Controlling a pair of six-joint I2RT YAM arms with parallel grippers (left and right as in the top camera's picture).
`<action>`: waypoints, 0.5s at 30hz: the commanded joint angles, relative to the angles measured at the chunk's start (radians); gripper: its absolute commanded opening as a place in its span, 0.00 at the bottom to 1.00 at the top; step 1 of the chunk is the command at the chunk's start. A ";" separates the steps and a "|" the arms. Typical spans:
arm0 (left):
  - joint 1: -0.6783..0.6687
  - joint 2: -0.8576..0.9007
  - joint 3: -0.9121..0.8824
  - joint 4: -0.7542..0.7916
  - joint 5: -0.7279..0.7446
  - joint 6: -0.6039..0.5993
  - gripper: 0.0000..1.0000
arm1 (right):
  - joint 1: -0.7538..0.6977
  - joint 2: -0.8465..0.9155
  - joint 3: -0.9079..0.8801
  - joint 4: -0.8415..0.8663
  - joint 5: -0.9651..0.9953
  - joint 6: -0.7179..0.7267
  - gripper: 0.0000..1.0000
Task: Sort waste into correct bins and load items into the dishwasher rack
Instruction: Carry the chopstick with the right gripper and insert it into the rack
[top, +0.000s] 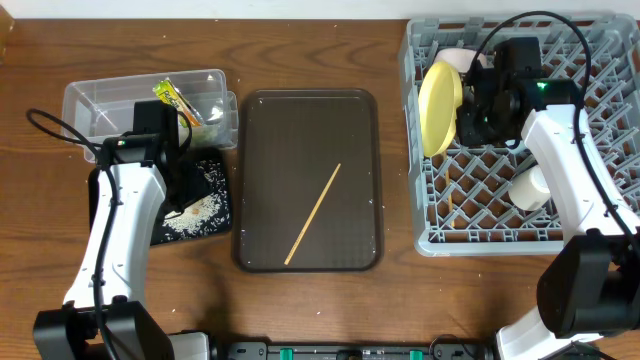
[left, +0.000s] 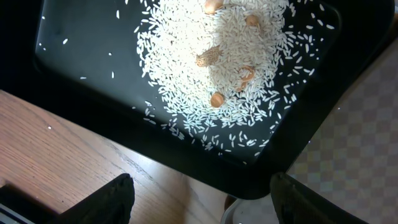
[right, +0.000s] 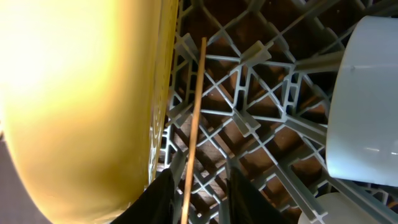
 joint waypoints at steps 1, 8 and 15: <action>0.005 -0.012 0.001 -0.006 -0.008 -0.008 0.73 | -0.003 -0.069 0.010 0.003 -0.008 -0.001 0.28; 0.005 -0.012 0.001 -0.006 -0.008 -0.008 0.73 | 0.024 -0.209 0.010 0.053 -0.011 0.049 0.30; 0.005 -0.012 0.001 -0.006 -0.008 -0.008 0.73 | 0.178 -0.238 0.006 0.064 -0.040 0.067 0.33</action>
